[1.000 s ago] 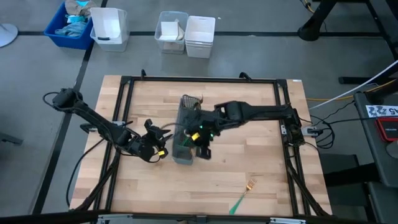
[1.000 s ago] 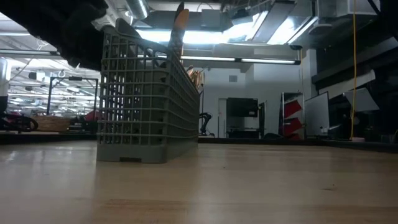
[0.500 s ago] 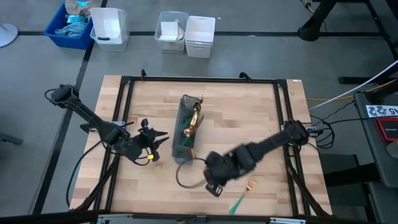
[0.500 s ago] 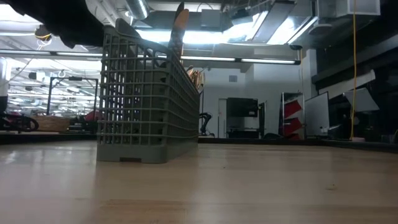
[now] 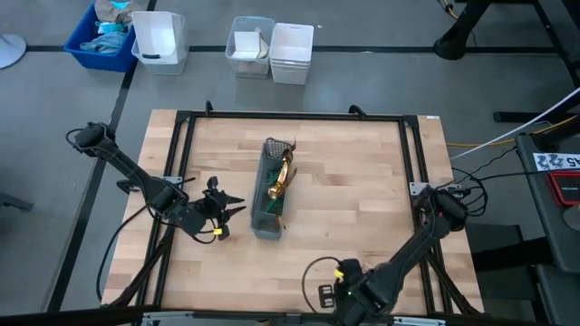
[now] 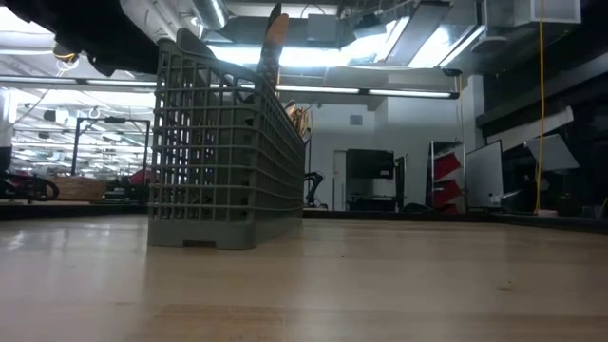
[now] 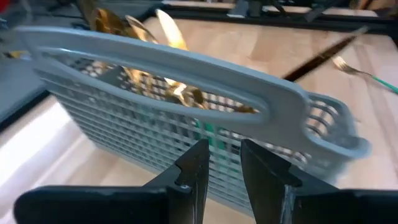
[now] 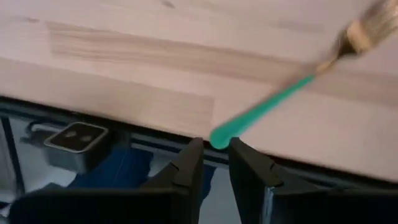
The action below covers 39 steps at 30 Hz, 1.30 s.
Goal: Sort silverware
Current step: Put the green fork into the gray silverware rack
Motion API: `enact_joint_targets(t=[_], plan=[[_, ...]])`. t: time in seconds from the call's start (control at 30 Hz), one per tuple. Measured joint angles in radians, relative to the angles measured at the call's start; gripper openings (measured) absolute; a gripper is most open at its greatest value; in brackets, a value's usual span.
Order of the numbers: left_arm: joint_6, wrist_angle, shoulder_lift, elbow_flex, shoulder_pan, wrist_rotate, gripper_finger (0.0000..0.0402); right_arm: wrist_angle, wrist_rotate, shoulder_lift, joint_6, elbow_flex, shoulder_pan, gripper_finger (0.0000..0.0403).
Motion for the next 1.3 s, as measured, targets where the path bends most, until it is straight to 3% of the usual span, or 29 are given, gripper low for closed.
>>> enact_joint_targets(t=[0.17,0.47,0.83,1.3], plan=[[-0.004,0.001,0.000,0.000,0.000,0.047,0.0088,0.097,-0.006,0.000,0.118,-0.114,0.038,0.0078],[0.002,0.001,0.000,0.000,0.000,0.121,0.0088,0.100,-0.027,0.000,0.121,-0.224,0.015,0.0078],[0.007,0.001,0.000,0.000,0.000,0.161,0.0088,0.090,-0.106,0.000,0.122,-0.233,0.016,0.0078],[0.028,0.000,0.001,0.000,0.000,0.162,0.0088,0.030,-0.088,0.000,0.129,-0.233,0.014,0.0078]])
